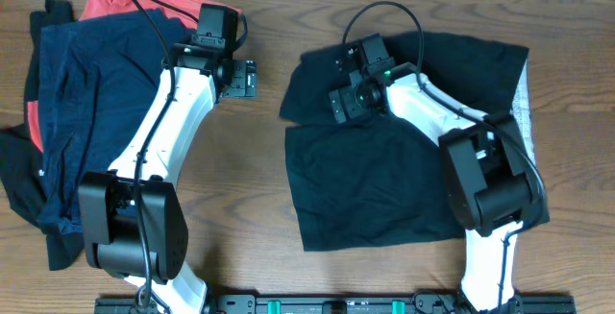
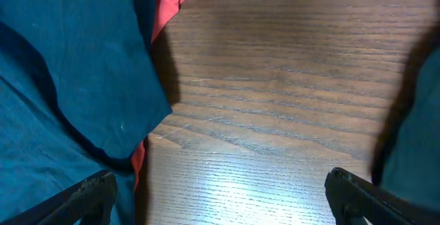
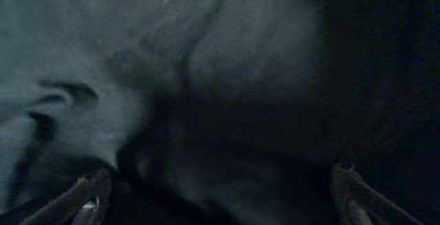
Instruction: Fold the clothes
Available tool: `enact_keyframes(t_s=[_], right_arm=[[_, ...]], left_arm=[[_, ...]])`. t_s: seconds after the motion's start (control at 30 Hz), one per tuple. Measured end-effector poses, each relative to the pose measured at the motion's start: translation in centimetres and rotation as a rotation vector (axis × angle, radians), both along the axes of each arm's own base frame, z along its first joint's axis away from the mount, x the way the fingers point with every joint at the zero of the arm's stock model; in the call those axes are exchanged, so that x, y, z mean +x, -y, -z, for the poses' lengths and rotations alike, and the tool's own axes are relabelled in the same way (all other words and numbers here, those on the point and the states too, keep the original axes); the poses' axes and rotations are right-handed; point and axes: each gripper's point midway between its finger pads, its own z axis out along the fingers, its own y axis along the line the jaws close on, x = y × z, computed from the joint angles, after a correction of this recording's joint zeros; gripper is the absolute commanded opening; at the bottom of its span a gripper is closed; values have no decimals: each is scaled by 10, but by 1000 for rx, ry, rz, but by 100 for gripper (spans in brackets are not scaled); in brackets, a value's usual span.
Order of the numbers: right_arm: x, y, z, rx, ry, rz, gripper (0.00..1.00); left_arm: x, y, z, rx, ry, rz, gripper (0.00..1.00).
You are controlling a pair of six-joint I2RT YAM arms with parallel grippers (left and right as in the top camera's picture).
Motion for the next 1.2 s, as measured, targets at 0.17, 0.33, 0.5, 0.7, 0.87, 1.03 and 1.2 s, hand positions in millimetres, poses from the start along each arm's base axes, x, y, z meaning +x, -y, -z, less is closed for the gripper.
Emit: enact_keyframes(t_s=[0.17,0.33,0.5,0.7,0.87,1.03,1.2], right_arm=[[-26,-9,-12,104,-79,-24,99],[-13,2,-60,173,12,10,99],[7,37,-149,208,225,85,99],[12,84,-167,181,245,193,99],[9,118,-156,148,195,271,99],[6,128,-152,136,170,295,99],[4,128,-151,134,164,295,99]], left_arm=[[-2,4,1,-23,-9,11,98],[-7,24,5,-126,-42,59,98],[3,57,-1,-289,-4,160,98],[28,87,22,-437,14,261,98],[49,107,60,-552,-54,342,98],[74,121,64,-600,-37,398,98],[84,131,54,-619,0,442,99]])
